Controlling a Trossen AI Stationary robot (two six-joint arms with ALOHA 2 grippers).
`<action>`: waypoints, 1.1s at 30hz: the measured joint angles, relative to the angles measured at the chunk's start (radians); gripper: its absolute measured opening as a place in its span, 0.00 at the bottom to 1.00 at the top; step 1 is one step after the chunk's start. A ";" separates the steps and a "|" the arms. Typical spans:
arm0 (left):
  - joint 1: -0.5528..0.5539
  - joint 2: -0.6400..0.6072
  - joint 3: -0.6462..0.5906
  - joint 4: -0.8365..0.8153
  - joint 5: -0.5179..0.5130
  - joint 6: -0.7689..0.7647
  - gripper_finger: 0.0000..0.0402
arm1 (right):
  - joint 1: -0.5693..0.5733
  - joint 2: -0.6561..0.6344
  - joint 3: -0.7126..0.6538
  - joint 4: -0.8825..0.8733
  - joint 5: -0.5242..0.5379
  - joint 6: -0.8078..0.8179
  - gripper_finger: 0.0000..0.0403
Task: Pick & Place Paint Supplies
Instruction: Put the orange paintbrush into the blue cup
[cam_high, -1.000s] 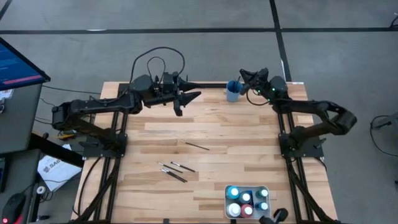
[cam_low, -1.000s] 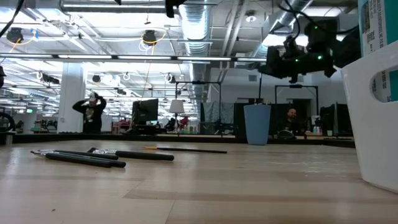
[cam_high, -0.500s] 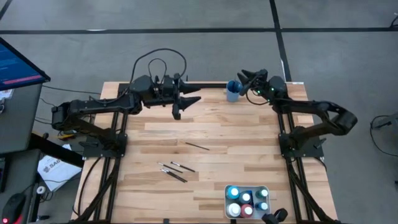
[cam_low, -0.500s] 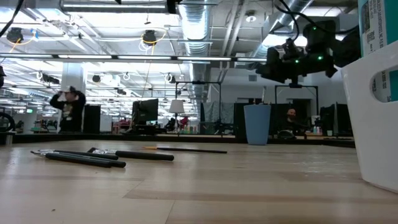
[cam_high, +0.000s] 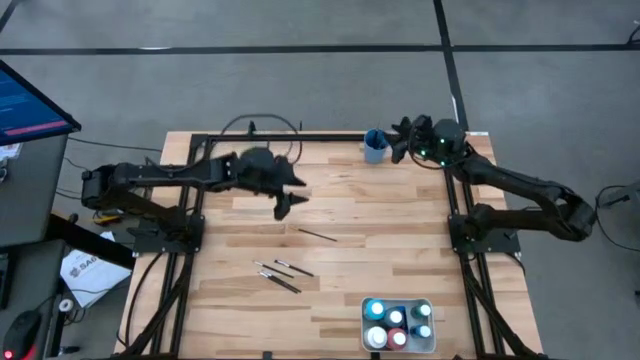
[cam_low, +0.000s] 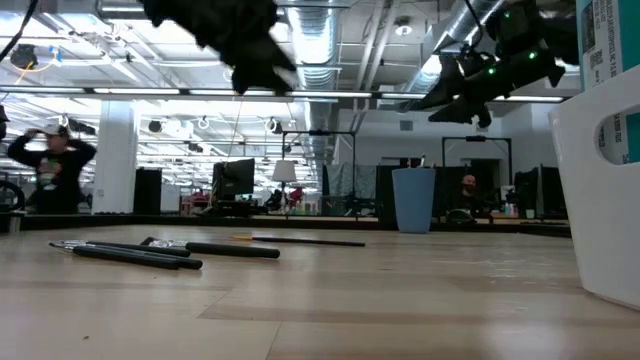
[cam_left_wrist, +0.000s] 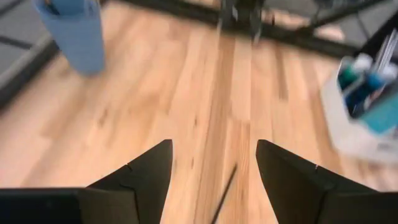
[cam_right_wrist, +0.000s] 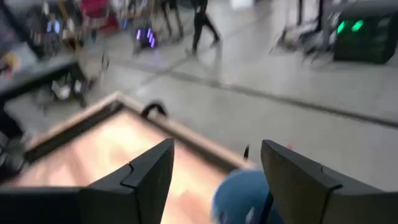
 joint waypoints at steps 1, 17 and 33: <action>-0.005 0.004 -0.030 0.015 -0.001 0.005 0.55 | 0.019 -0.009 0.007 -0.042 -0.001 -0.007 0.57; -0.031 0.041 -0.570 0.626 -0.007 0.106 0.58 | 0.176 -0.019 0.011 -0.107 0.001 0.080 0.47; -0.030 0.343 -0.614 0.850 0.020 0.106 0.55 | 0.243 -0.021 0.011 -0.100 0.002 0.130 0.38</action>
